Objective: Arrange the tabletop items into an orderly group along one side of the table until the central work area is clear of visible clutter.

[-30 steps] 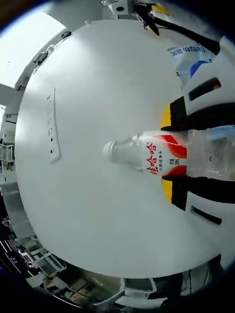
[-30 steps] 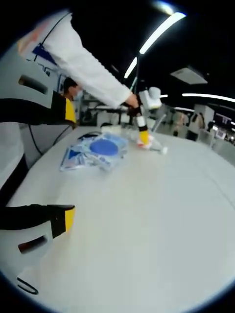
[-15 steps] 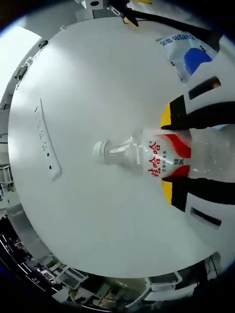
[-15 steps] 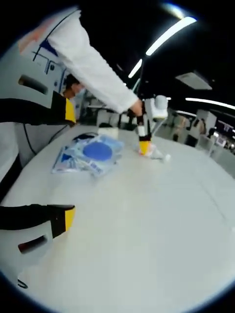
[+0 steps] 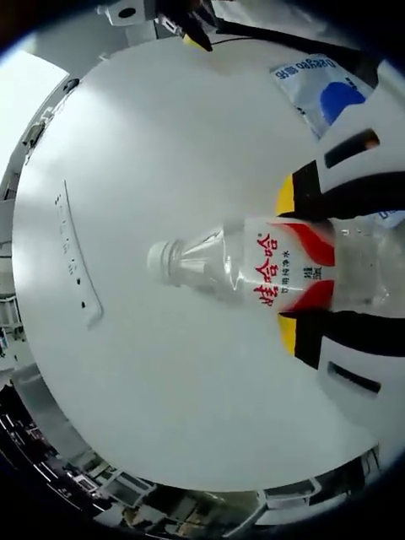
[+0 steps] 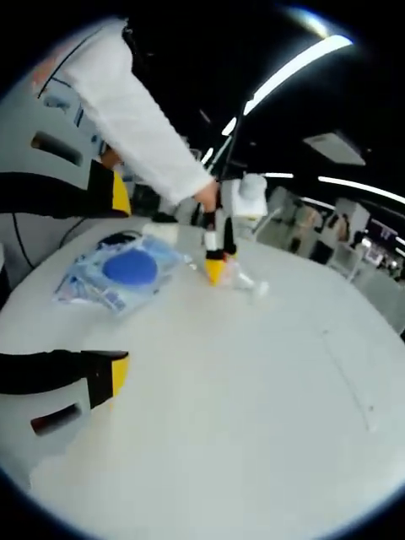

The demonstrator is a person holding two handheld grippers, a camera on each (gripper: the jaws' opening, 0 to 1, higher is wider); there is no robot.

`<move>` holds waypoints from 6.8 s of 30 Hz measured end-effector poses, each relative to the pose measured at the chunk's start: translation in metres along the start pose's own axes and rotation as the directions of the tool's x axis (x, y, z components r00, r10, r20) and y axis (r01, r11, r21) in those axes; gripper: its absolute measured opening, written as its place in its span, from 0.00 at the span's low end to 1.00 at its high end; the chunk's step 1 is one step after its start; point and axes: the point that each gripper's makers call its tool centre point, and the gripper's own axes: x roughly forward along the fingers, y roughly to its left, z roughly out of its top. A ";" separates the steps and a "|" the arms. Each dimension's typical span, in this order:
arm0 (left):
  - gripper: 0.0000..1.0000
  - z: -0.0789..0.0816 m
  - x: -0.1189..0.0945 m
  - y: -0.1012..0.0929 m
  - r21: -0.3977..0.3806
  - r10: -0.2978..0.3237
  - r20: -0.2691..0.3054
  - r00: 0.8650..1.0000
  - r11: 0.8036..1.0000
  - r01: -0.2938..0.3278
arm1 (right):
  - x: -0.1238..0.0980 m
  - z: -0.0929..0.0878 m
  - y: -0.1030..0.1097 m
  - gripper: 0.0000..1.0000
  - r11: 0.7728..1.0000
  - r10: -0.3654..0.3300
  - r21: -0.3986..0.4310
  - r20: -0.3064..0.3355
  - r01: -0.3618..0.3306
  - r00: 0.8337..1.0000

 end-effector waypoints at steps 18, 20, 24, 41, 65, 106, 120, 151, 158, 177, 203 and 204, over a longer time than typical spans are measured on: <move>0.44 0.003 0.003 0.001 0.014 0.033 0.129 0.991 0.999 -0.035 | 0.084 0.098 0.015 0.54 0.972 -0.058 0.232 0.159 0.019 0.986; 0.44 0.004 0.003 0.001 0.011 0.035 0.144 0.989 0.999 -0.037 | 0.092 0.107 0.009 0.54 0.958 -0.084 0.284 0.181 0.030 0.980; 0.45 0.005 0.003 0.002 0.009 0.036 0.169 0.985 0.999 -0.039 | 0.105 0.116 0.007 0.54 0.937 -0.101 0.349 0.195 0.028 0.976; 0.45 0.008 0.004 0.005 0.007 0.039 0.230 0.973 0.999 -0.041 | 0.163 0.131 0.018 0.55 0.911 -0.123 0.411 0.189 0.035 0.974; 0.46 0.012 0.006 0.006 -0.027 0.064 0.317 0.946 0.998 -0.059 | 0.198 0.137 0.000 0.48 0.863 -0.258 0.491 0.232 0.116 0.938; 0.43 0.030 -0.025 -0.006 -0.065 0.122 0.318 0.940 0.992 -0.106 | 0.173 0.175 0.042 0.17 0.984 -0.072 0.180 0.351 0.008 0.934; 0.43 0.054 -0.121 -0.038 -0.095 0.171 0.516 0.839 0.985 -0.143 | 0.103 0.164 0.144 0.16 0.973 0.184 -0.192 0.316 -0.127 0.931; 1.00 -0.111 -0.220 -0.096 -0.351 0.500 0.541 0.676 0.865 -0.359 | 0.069 0.122 0.216 0.18 0.725 0.225 -0.688 0.224 -0.010 0.948; 1.00 -0.167 -0.244 -0.116 -0.464 0.558 0.576 0.597 0.825 -0.323 | 0.072 0.117 0.215 0.18 0.695 0.208 -0.719 0.215 0.010 0.954; 0.90 -0.220 -0.227 -0.147 -0.394 0.586 0.588 0.558 0.810 -0.435 | 0.076 0.116 0.193 0.18 0.676 0.125 -0.734 0.202 0.066 0.971; 0.52 -0.249 -0.194 -0.148 -0.476 0.547 0.485 0.682 0.820 -0.318 | 0.117 0.119 0.172 0.19 0.699 0.039 -0.704 0.212 0.125 0.977; 0.52 -0.251 -0.193 -0.148 -0.474 0.548 0.477 0.688 0.819 -0.324 | 0.120 0.120 0.169 0.19 0.697 0.025 -0.705 0.210 0.134 0.977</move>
